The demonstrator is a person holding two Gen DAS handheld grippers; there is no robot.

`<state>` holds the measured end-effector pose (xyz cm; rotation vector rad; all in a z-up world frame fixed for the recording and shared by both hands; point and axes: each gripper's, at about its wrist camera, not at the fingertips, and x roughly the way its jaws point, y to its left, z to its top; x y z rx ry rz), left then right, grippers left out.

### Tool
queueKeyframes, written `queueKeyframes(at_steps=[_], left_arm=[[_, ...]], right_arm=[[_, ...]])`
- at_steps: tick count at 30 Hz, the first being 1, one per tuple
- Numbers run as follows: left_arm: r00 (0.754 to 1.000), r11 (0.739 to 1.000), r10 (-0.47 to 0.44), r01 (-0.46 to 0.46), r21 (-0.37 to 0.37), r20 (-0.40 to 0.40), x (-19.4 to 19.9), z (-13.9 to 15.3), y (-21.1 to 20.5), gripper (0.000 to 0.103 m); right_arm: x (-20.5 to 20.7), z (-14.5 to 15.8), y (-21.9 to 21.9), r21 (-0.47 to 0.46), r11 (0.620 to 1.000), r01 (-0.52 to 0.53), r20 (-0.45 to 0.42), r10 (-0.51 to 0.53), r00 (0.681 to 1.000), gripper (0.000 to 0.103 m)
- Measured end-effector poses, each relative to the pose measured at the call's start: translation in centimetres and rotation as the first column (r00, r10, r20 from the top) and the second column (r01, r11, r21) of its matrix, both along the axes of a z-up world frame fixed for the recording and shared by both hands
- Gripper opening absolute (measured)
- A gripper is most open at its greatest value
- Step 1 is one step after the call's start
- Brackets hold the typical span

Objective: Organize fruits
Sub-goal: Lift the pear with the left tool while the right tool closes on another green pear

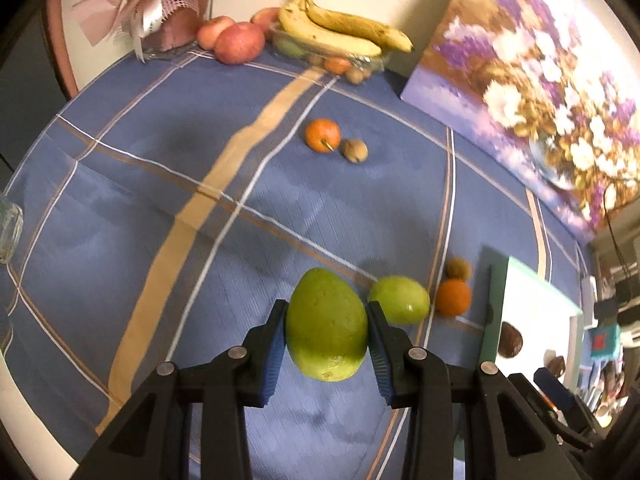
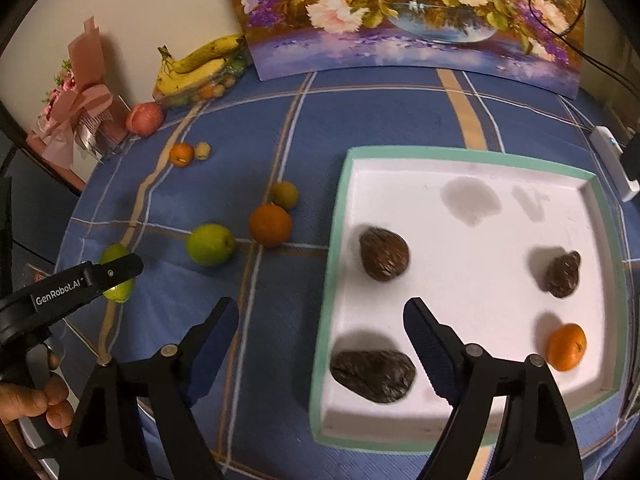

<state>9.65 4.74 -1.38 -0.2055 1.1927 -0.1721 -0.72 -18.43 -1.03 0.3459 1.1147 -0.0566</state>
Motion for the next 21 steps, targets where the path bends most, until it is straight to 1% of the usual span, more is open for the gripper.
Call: queueKeyframes(at_steps=[1,2,3,4,5,12,16,18,19,21], left_arm=[[1.0,1.0,0.008,-0.008,-0.007,0.002,0.3,0.1,0.1,0.041],[1.0,1.0,0.016,-0.015,-0.017,0.005,0.6,0.2,0.5,0.041],[1.0,0.999,0.023,-0.023,-0.027,0.007,0.8,0.4,0.8,0.041],[0.999,0.999,0.031,-0.03,-0.034,0.01,1.1,0.5,1.0,0.041],[0.999,0.999,0.038,-0.038,-0.038,0.014,1.4,0.6,1.2,0.041],[0.996,0.994,0.085,-0.085,-0.062,0.007,3.6,0.2,2.5,0.041],[0.994,0.992,0.109,-0.109,-0.06,0.003,4.7,-0.3,3.2,0.041],[0.993,0.991,0.121,-0.121,-0.06,0.001,5.2,-0.6,3.6,0.041],[0.992,0.99,0.127,-0.127,-0.059,-0.001,5.5,-0.8,3.8,0.041],[0.99,0.989,0.138,-0.139,-0.059,-0.01,6.0,-1.2,4.2,0.041]], right_arm=[[0.3,0.1,0.1,0.004,1.0,-0.003,0.008,0.003,1.0,0.085],[0.7,0.2,0.3,0.006,1.0,-0.009,0.018,0.009,1.0,0.082],[0.9,0.3,0.5,0.005,1.0,-0.013,0.024,0.013,1.0,0.079],[1.3,0.5,0.7,0.005,1.0,-0.018,0.033,0.017,0.999,0.072],[1.6,0.7,0.9,0.006,1.0,-0.022,0.042,0.022,0.999,0.071],[4.0,1.5,2.9,0.047,0.997,-0.056,0.086,0.052,0.995,0.07],[5.6,1.1,4.2,0.05,0.995,-0.083,0.073,0.08,0.994,0.069],[6.4,0.7,4.9,0.043,0.994,-0.101,0.062,0.098,0.993,0.067],[6.9,0.6,5.3,0.039,0.993,-0.111,0.057,0.109,0.992,0.064],[7.5,0.4,5.9,0.033,0.991,-0.126,0.05,0.124,0.991,0.063]])
